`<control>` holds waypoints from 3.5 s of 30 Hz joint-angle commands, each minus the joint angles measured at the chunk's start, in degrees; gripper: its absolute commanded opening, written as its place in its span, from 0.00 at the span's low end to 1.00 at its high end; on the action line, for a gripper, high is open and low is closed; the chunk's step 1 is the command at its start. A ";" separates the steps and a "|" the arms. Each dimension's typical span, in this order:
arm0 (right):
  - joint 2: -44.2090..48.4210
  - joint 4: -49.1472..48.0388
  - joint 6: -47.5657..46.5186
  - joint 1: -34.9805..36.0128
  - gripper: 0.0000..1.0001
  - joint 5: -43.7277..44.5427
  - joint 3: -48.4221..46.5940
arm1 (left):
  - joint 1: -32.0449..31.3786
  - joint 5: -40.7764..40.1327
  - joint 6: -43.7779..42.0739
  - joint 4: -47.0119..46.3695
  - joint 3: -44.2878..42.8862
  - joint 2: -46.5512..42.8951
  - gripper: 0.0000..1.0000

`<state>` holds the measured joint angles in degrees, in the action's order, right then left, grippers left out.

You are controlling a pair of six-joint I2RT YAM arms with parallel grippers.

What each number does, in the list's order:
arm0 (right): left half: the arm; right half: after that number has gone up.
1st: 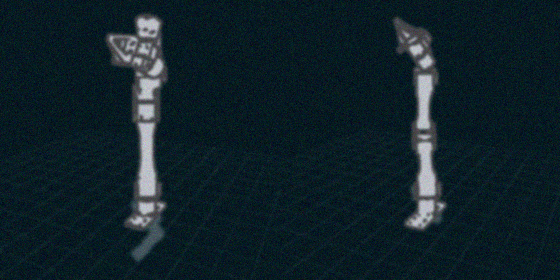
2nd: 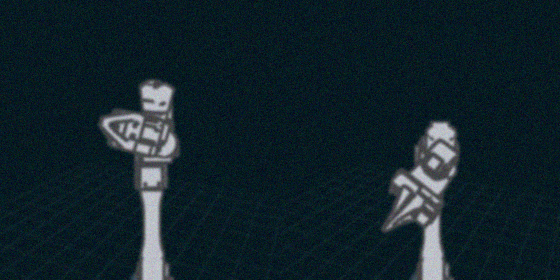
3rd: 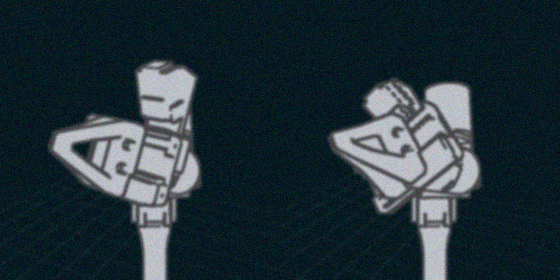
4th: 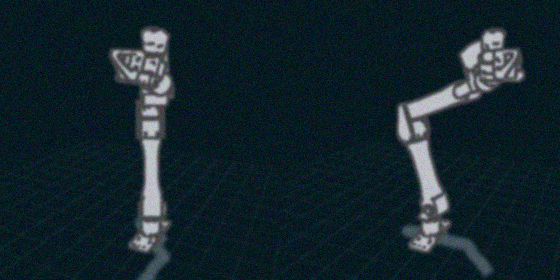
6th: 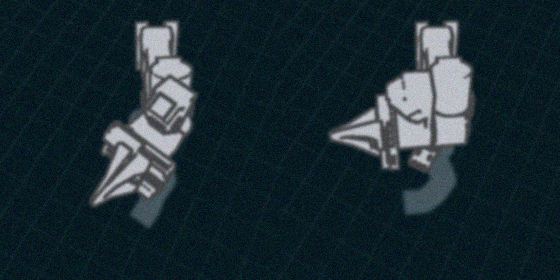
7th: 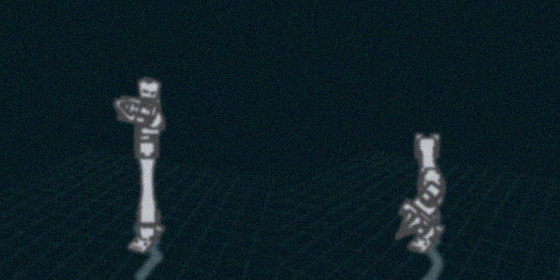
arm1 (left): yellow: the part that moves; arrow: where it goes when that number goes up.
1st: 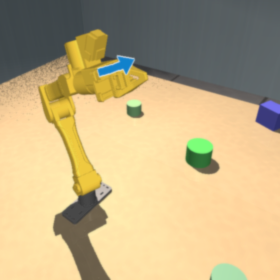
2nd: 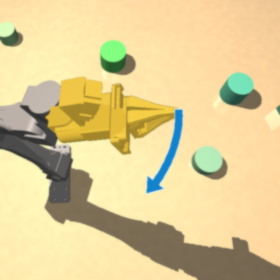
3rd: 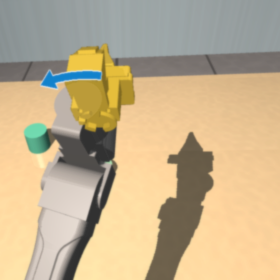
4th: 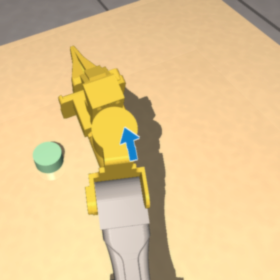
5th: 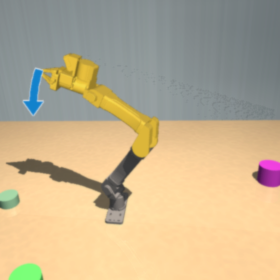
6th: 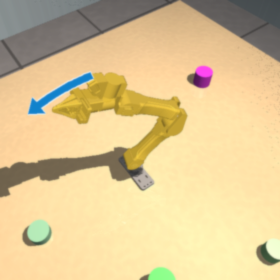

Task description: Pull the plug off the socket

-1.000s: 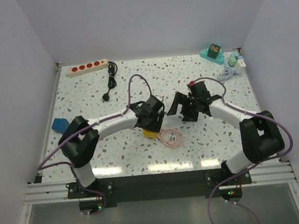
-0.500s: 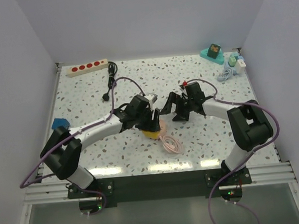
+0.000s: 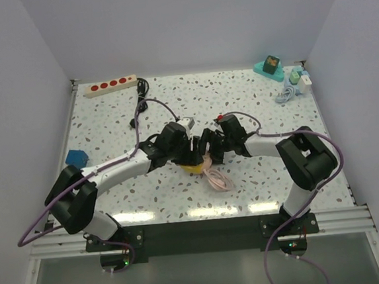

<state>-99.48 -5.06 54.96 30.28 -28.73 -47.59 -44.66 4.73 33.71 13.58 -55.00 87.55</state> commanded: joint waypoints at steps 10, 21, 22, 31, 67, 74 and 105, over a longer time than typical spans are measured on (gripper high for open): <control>2.01 -6.02 6.13 0.13 0.00 -1.50 4.00 | 3.27 -8.95 5.31 -10.07 3.23 -7.39 0.00; -0.63 4.36 -15.93 -2.33 0.00 0.98 1.01 | 14.16 5.90 -0.84 -8.40 3.33 -9.94 0.00; -0.80 3.83 -16.63 -2.77 0.00 -1.91 1.10 | 14.43 6.95 -2.06 -7.18 2.63 -9.77 0.00; -0.19 4.88 -16.55 -2.77 0.00 -6.95 -1.62 | 25.92 2.12 -5.94 -0.93 -5.28 -7.58 0.00; -2.82 12.09 -18.22 0.74 0.00 -12.84 -13.93 | 63.47 -8.43 -4.27 15.77 1.04 -4.74 0.85; -3.53 0.17 -5.24 0.74 0.00 -15.65 -10.61 | 63.39 -2.28 -5.59 17.70 1.21 -15.10 1.00; -13.28 -71.76 43.31 1.88 0.00 -10.38 -2.51 | 29.20 38.08 29.29 -30.45 16.77 -11.79 0.93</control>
<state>-117.43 -71.70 99.79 31.48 -39.99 -50.11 -14.28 44.01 58.76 -10.02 -38.52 75.35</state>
